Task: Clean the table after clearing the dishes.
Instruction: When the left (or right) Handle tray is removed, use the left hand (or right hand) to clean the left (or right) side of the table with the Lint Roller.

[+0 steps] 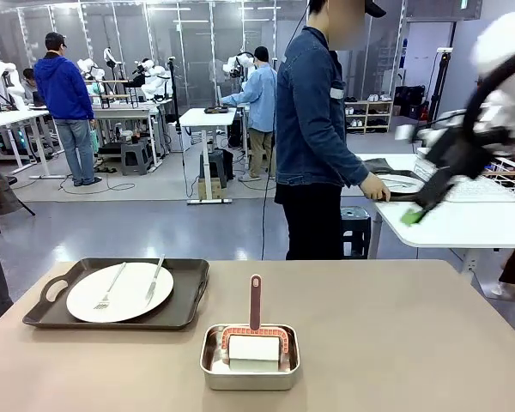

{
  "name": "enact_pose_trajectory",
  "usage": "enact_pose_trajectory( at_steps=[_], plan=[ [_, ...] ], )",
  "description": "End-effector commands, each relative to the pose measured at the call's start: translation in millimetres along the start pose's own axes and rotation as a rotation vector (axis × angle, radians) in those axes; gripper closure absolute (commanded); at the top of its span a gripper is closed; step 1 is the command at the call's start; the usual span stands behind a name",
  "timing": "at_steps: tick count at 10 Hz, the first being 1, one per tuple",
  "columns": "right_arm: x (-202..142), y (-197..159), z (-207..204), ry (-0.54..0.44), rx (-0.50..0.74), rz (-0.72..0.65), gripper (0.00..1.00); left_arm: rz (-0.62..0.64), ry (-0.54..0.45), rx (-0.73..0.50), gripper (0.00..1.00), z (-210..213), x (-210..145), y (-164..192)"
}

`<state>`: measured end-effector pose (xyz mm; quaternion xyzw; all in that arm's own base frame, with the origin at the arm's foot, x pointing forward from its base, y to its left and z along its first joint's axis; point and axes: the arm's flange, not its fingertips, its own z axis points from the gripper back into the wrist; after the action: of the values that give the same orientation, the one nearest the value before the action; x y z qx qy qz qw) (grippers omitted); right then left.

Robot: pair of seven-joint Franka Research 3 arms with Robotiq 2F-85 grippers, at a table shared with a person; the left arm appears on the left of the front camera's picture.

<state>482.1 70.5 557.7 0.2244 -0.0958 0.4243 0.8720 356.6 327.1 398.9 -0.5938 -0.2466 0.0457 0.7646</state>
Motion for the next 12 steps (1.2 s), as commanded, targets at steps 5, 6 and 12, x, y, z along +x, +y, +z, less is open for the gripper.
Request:
enact_pose_trajectory(
  at_steps=[5,6,12],
  plan=[
    [95.8,64.3,-156.0,0.315,-0.048,0.228,0.00,0.000,0.001,-0.008,0.00,1.5,-2.1,-2.1],
    [93.0,70.7,-167.8,0.317,-0.039,0.230,0.00,0.000,0.001,-0.008,0.00,1.5,-2.1,-2.1],
    [94.2,65.1,-156.2,0.297,-0.026,0.239,0.00,0.000,0.001,-0.008,0.00,1.5,-2.1,-2.1]
  ],
)
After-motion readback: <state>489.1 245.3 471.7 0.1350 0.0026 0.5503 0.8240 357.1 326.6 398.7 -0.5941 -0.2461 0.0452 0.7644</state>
